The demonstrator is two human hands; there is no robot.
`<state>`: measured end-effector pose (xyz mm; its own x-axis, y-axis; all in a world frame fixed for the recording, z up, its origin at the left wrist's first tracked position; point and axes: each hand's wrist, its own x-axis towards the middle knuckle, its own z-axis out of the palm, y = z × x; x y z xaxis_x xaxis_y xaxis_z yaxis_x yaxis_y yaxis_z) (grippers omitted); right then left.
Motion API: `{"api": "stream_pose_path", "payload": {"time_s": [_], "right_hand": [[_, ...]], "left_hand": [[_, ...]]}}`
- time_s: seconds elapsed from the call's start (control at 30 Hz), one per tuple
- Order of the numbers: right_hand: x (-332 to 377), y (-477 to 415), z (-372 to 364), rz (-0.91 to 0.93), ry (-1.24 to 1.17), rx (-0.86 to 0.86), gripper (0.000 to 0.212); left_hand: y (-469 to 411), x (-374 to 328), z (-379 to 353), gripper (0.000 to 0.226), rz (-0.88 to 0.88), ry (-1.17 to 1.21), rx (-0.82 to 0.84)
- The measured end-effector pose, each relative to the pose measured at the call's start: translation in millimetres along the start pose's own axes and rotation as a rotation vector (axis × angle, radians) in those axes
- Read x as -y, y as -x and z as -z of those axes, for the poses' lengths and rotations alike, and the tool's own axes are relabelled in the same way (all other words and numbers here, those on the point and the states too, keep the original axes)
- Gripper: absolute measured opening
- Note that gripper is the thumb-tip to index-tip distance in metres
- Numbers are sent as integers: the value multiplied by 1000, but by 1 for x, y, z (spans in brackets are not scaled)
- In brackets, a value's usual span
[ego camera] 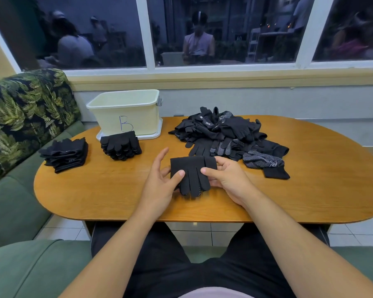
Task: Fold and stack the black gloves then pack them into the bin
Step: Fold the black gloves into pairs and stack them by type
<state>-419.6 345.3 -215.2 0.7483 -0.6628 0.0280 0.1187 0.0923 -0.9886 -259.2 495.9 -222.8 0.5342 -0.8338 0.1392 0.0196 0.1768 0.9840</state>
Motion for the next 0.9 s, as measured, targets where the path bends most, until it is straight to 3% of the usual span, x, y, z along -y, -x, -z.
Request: {"api": "stream_pose_path", "payload": {"time_s": [0.07, 0.17, 0.27, 0.4, 0.57, 0.67, 0.9], "right_hand": [[2, -4, -9, -12, -17, -31, 46], [2, -13, -26, -5, -78, -10, 63], [5, -24, -46, 16, -107, 65, 47], [11, -43, -80, 14, -14, 88, 22], [27, -78, -133, -5, 34, 106, 22], [38, -115, -166, -38, 37, 103, 23], [51, -190, -209, -127, 50, 55, 28]], "left_hand": [[1, 2, 1, 67, -31, 8, -14], [-1, 0, 9, 42, -83, -73, -109], [-3, -9, 29, 29, -100, -155, -230], [-10, -23, 66, 27, -124, -192, -302], [-25, -48, 115, 23, -177, -263, -437], [-46, -64, 142, 24, -111, -252, -499], [-115, -81, 194, 37, 57, -483, -486]]}}
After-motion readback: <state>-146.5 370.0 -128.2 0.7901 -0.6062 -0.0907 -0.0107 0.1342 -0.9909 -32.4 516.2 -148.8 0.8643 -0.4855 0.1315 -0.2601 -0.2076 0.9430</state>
